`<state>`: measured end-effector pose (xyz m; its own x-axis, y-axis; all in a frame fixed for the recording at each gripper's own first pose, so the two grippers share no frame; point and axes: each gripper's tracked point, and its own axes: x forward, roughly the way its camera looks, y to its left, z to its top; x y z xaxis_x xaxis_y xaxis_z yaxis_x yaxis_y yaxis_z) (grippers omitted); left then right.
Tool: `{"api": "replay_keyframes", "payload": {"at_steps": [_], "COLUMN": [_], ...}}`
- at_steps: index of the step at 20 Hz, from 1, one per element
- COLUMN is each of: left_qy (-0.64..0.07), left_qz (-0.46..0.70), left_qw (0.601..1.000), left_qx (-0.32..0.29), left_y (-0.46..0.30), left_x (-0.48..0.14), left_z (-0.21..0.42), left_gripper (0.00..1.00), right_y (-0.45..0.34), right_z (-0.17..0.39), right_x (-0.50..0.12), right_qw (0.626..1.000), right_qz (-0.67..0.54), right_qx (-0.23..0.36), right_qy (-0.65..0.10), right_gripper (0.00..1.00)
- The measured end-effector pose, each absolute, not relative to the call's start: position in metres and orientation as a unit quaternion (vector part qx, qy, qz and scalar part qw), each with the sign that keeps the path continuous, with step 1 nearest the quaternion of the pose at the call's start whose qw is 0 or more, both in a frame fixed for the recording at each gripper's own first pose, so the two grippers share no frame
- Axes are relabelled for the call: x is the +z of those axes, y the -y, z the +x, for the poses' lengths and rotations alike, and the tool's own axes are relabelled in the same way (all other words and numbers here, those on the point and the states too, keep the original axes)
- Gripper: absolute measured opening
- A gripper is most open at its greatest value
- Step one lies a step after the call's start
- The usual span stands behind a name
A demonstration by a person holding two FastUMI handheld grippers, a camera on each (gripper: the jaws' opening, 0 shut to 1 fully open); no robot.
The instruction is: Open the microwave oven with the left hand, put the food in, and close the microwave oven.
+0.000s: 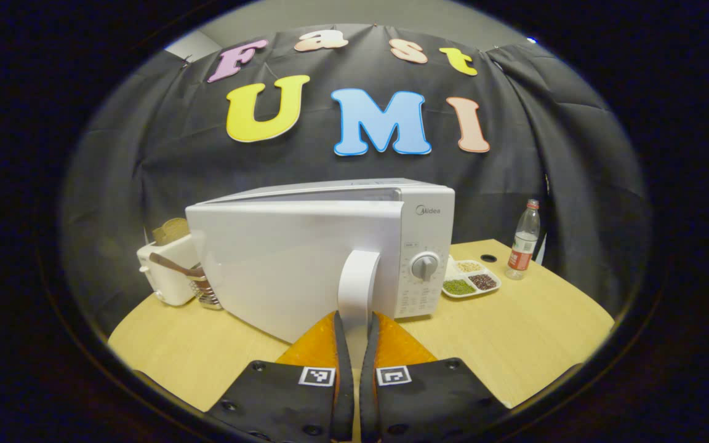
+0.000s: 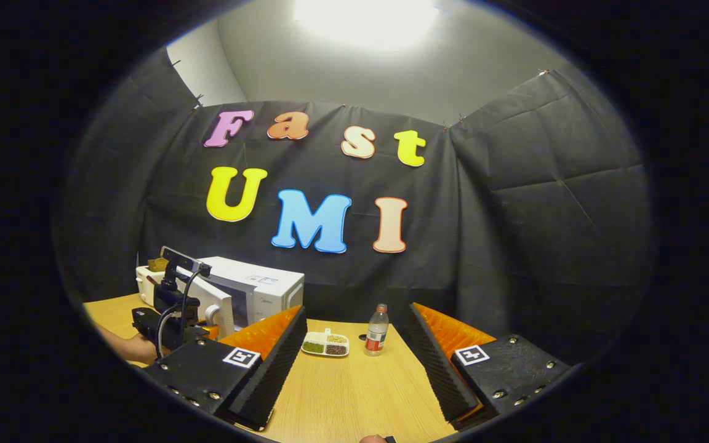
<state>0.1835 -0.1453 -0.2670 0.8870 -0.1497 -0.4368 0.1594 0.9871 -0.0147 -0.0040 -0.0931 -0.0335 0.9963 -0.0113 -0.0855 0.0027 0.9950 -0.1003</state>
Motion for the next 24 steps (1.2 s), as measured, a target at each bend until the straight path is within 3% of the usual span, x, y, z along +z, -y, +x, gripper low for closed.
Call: {"api": "replay_keyframes", "payload": {"at_steps": [9, 24], "left_qy": [-0.234, -0.239], "left_qz": [0.009, 0.005], "left_qw": [0.972, 0.969], "left_qx": [-0.015, -0.065], "left_y": [0.081, -0.007], "left_x": [-0.262, -0.26], "left_z": [0.129, 0.086], "left_gripper": [0.1, 0.1], "right_y": [0.07, -0.058], "right_z": [-0.024, -0.015], "right_x": [-0.022, -0.031], "right_qw": [0.997, 0.996], "right_qz": [-0.033, -0.017], "right_qx": [0.058, 0.079], "right_qy": [-0.024, -0.042], "right_gripper": [0.99, 0.99]}}
